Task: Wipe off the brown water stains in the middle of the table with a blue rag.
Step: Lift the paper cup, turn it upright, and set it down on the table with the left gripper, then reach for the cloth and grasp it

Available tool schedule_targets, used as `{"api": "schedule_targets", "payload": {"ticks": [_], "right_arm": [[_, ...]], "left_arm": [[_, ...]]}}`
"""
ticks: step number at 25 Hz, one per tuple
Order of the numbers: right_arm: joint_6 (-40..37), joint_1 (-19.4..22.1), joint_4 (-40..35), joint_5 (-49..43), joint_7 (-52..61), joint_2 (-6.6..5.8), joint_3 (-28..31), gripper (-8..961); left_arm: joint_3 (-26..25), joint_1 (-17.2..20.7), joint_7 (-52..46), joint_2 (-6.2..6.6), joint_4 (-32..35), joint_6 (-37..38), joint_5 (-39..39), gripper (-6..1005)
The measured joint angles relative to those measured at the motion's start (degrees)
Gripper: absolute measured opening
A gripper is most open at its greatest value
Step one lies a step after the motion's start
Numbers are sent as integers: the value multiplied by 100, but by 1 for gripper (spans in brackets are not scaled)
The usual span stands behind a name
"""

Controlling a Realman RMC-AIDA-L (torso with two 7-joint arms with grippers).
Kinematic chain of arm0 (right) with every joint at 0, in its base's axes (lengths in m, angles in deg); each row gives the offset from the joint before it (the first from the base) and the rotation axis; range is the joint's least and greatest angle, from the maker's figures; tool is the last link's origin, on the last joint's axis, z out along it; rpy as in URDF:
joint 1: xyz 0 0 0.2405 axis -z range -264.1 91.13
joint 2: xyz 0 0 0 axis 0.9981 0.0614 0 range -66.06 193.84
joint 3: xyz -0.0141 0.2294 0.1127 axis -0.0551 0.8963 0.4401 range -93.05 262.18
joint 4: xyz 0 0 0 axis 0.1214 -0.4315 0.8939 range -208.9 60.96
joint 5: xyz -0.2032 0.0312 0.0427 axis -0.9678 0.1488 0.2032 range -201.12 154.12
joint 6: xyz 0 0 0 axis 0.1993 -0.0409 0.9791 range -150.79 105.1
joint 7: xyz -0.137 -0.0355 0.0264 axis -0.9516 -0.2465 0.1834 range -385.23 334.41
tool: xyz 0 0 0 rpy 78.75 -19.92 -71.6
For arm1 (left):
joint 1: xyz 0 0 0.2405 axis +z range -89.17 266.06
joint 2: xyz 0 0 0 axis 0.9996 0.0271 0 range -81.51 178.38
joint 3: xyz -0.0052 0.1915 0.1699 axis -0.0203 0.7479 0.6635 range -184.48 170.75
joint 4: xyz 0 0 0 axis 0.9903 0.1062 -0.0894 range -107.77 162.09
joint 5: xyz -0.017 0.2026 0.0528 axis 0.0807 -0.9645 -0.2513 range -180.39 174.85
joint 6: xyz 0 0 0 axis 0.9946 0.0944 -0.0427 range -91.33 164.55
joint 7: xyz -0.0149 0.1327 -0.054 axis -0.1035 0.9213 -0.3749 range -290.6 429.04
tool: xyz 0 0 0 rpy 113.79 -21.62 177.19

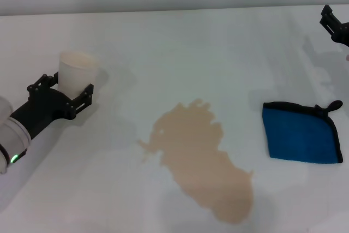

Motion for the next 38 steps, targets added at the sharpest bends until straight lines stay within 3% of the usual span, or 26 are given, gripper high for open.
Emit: {"api": "schedule_targets", "payload": {"ticks": [15, 22, 29, 38], "right_arm": [[-1, 0, -42, 0, 0, 0, 0, 863], [-1, 1, -43, 0, 0, -1, 0, 863], [0, 9, -42, 0, 0, -9, 0, 863], [-13, 32, -42, 0, 0, -9, 0, 863]], "left_arm": [[137, -12, -62, 17, -211, -19, 160, 785], [376, -13, -779, 36, -191, -28, 153, 785], [445, -6, -757, 32, -209, 11, 153, 889], [501, 300, -774, 23, -100, -199, 152, 890]]}}
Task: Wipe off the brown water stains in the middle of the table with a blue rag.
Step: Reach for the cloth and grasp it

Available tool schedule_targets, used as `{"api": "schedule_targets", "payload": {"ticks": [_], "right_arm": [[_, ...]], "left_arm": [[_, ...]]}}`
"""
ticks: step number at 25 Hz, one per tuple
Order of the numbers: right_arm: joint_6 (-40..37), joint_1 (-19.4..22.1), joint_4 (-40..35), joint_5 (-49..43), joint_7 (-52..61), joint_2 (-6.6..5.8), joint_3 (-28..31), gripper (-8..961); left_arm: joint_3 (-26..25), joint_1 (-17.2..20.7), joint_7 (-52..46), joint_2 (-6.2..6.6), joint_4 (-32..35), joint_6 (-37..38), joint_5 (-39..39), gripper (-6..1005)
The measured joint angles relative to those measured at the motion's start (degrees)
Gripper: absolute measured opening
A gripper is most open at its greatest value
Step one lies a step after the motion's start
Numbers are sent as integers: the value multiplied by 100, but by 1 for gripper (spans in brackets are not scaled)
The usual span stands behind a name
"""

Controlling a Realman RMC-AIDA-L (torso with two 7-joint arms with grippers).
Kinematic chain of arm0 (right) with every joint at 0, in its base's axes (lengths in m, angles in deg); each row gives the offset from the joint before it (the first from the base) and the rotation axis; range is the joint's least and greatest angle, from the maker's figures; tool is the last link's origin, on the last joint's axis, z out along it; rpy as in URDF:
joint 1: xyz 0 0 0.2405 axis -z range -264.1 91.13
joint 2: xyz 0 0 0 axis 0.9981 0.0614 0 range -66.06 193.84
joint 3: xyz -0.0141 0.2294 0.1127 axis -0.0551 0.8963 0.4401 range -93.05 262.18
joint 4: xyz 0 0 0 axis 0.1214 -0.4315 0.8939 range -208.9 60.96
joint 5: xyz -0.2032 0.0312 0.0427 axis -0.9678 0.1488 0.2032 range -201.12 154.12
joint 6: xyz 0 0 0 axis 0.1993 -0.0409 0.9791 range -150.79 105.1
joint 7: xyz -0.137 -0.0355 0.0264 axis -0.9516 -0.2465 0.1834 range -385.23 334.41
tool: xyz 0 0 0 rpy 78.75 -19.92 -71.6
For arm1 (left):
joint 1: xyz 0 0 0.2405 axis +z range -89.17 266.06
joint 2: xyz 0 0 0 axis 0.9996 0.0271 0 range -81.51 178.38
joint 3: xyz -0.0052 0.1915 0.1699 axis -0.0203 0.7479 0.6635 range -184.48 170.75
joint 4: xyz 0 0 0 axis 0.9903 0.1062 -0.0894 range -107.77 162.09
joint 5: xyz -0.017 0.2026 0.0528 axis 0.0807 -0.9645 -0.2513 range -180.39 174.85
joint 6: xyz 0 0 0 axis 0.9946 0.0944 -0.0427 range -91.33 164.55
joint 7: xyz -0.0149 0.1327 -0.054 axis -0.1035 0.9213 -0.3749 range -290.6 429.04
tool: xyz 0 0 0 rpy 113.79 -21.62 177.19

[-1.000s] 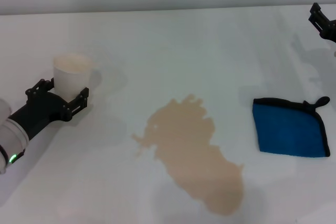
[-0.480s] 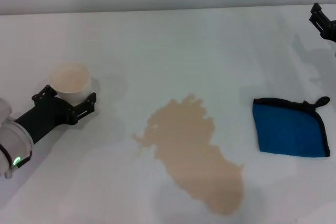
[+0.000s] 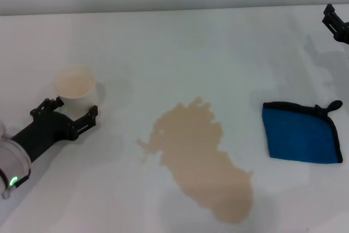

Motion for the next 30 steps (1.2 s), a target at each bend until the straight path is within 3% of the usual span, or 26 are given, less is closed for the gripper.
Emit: {"api": "schedule_targets", "payload": {"ticks": [9, 25, 30], "right_arm": [[-62, 30, -48, 0, 0, 0, 1, 863], [126, -5, -258, -33, 444, -34, -72, 862], [966, 40, -1024, -508, 1994, -131, -1072, 862]], "left_arm": [[-2, 400, -8, -2, 27, -363, 135, 890], [-55, 1476, -22, 24, -147, -2675, 1892, 886], [-454, 1528, -257, 18, -450, -3114, 2123, 886]]}}
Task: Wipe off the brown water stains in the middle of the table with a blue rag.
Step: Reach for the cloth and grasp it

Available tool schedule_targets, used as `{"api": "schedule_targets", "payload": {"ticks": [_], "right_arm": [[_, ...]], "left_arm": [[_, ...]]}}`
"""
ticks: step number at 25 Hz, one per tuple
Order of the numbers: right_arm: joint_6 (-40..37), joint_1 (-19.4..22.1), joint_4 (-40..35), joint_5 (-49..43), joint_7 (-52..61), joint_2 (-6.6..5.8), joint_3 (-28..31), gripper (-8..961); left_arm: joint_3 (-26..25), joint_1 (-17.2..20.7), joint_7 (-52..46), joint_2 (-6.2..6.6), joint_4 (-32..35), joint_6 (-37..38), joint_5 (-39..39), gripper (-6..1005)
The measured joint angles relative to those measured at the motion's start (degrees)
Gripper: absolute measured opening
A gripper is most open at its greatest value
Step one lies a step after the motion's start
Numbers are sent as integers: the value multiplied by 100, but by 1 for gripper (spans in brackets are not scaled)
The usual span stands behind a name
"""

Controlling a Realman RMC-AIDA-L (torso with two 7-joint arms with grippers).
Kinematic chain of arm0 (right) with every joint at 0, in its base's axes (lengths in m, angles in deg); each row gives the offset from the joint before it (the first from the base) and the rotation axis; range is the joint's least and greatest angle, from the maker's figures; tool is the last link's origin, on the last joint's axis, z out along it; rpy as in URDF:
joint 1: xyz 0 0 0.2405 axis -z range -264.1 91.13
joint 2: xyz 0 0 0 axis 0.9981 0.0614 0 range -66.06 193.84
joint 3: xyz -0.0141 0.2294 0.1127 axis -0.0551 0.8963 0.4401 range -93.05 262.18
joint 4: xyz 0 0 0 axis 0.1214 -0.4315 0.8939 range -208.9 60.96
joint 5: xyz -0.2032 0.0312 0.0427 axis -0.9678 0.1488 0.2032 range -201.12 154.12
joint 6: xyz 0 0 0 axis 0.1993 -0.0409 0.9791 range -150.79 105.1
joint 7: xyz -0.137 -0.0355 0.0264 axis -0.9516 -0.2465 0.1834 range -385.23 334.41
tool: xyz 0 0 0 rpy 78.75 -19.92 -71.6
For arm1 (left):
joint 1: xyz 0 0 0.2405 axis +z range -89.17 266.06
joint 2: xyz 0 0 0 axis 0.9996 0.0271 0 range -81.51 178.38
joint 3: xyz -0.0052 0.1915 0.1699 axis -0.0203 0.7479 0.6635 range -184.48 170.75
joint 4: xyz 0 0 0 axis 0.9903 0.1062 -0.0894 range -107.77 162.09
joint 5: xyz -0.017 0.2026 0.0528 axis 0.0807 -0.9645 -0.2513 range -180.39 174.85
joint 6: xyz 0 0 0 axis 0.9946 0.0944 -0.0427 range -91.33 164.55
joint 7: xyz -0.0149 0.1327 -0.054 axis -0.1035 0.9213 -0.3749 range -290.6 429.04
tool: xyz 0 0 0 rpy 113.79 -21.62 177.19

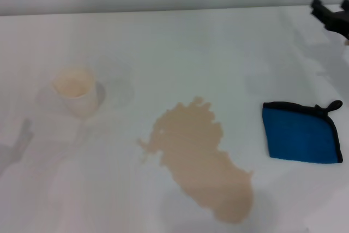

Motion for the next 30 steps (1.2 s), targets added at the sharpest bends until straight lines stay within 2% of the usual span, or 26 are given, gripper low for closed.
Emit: {"api": "schedule_targets", "payload": {"ticks": [3, 4, 9, 13, 19, 22, 25, 28, 30], "right_arm": [[420, -12, -565, -539, 1137, -130, -836, 862], [512, -26, -744, -777, 1614, -215, -1156, 862], [328, -342, -1080, -2264, 4091, -785, -2182, 862], [-473, -819, -1071, -4090, 5735, -1203, -2402, 862], [-1823, -1477, -1204, -6177, 6987, -1549, -2380, 862], [-2401, -1618, -1551, -6941, 7371, -1639, -2377, 861], [-3016, -1711, -2000, -7789, 7673, -1641, -2375, 859], [-3470, -1797, -2389, -8643, 8119, -1544, -2372, 858], [-3718, -1807, -2656, -9118, 8313, -1431, -2372, 858]], "left_arm": [[-267, -56, -327, -2, -166, 33, 3, 885], [-417, -105, -558, -2, -269, 90, 4, 885], [-981, -308, -1203, -3, -684, 272, 8, 886], [-1061, -362, -1220, -2, -726, 325, 11, 887], [-1057, -461, -1172, 13, -690, 426, 13, 886], [-1040, -561, -1146, 49, -698, 529, 13, 886], [-1060, -597, -930, 61, -681, 719, 13, 886], [-1072, -659, -666, 63, -668, 885, 13, 887], [-1073, -702, -522, 63, -660, 968, 13, 887]]}}
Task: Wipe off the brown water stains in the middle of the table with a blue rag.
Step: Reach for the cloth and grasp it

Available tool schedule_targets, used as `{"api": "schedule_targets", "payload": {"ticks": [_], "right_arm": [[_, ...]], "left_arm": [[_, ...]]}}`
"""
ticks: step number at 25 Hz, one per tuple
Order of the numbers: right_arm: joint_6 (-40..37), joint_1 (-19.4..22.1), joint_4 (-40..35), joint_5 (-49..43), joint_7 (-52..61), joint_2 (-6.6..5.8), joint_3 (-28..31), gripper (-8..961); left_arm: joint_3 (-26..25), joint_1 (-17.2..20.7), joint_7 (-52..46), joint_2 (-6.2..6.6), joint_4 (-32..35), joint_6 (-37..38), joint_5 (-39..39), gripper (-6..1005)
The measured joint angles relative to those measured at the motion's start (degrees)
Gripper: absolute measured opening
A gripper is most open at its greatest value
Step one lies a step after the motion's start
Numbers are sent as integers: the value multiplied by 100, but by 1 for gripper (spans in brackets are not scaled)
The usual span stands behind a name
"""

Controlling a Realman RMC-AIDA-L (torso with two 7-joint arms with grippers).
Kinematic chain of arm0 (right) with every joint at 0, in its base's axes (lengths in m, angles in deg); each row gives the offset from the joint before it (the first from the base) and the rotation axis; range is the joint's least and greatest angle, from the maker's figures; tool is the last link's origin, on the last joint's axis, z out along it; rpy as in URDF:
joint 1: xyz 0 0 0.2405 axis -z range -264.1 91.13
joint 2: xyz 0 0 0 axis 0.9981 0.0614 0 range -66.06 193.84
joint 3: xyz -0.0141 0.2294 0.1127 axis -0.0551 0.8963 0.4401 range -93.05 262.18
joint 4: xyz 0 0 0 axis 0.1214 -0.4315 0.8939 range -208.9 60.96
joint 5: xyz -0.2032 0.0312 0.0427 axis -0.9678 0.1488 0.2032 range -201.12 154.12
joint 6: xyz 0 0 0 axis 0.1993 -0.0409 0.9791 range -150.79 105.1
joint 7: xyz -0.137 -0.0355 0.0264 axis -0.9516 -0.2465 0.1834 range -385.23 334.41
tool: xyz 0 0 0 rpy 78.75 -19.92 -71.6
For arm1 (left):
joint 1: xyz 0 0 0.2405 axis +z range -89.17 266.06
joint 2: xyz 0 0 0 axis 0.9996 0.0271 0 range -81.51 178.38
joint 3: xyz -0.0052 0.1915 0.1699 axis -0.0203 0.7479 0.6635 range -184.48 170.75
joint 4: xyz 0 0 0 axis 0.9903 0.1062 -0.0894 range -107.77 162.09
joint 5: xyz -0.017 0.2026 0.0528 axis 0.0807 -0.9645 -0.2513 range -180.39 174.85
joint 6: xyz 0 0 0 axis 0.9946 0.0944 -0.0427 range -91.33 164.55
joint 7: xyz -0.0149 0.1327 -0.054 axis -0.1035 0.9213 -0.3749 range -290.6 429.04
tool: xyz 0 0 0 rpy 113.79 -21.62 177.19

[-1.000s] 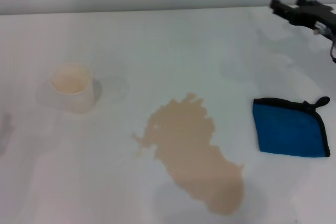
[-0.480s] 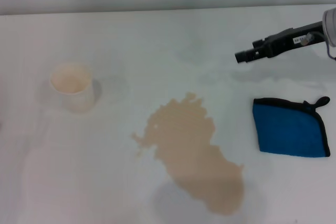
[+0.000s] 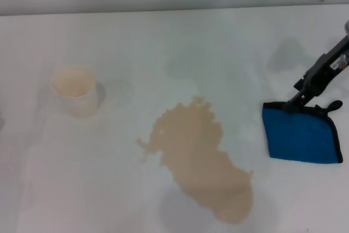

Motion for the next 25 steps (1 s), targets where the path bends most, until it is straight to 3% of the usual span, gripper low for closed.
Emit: {"api": "schedule_targets", "payload": {"ticks": [6, 13, 20, 25], "right_arm": [[-404, 97, -509, -1062, 322, 389, -3, 857], [-212, 301, -731, -1490, 341, 688, -33, 856], [84, 520, -804, -1537, 342, 857, -47, 855], [189, 598, -838, -1542, 343, 902, -43, 854]], "left_arm": [[-10, -78, 92, -3, 58, 48, 0, 887], [-15, -136, 93, -4, 91, 127, 0, 886], [-17, -141, 93, 6, 92, 128, 0, 886], [-23, -155, 92, 11, 157, 129, 0, 886]]}}
